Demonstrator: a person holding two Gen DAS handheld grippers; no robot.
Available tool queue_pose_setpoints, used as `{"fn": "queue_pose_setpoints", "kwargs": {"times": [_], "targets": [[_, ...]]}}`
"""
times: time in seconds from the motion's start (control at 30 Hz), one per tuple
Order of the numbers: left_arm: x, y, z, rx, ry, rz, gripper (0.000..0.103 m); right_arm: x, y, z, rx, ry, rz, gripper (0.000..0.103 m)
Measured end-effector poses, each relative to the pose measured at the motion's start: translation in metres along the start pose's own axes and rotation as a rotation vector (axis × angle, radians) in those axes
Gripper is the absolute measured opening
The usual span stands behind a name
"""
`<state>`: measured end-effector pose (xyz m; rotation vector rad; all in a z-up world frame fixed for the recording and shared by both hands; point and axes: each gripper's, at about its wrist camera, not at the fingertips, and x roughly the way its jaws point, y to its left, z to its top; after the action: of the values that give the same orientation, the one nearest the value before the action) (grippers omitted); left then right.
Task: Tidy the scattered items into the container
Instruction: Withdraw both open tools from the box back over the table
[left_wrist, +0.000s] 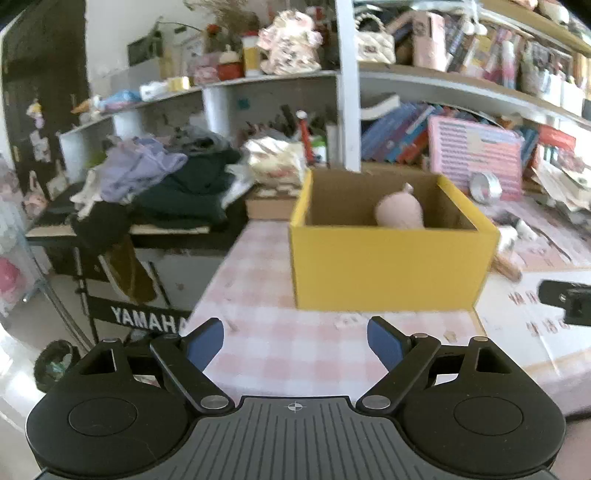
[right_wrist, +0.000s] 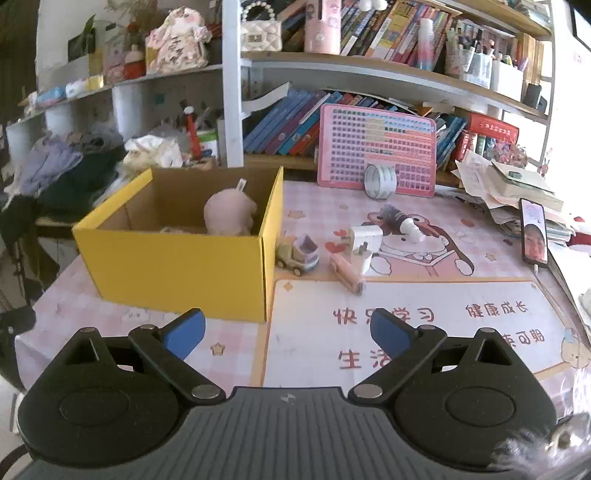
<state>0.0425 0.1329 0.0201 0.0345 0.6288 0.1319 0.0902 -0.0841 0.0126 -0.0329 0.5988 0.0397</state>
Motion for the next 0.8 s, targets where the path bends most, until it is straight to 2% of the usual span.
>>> {"fn": "queue_pose_setpoints", "kwargs": {"times": [0.2, 0.37, 0.5, 0.8], "targets": [[-0.007, -0.006, -0.009, 0.006, 0.007, -0.032, 0.087, -0.009, 0.008, -0.009, -0.042, 0.001, 0.026, 0.094], [-0.010, -0.009, -0.016, 0.001, 0.030, -0.048, 0.087, -0.018, 0.002, -0.014, -0.028, -0.001, 0.026, 0.091], [-0.017, -0.016, -0.017, 0.018, 0.005, -0.071, 0.087, -0.025, -0.006, -0.020, -0.005, 0.003, 0.013, 0.086], [-0.019, -0.033, -0.020, 0.062, 0.006, -0.112, 0.087, -0.029, -0.015, -0.027, -0.001, 0.024, 0.006, 0.085]]}}
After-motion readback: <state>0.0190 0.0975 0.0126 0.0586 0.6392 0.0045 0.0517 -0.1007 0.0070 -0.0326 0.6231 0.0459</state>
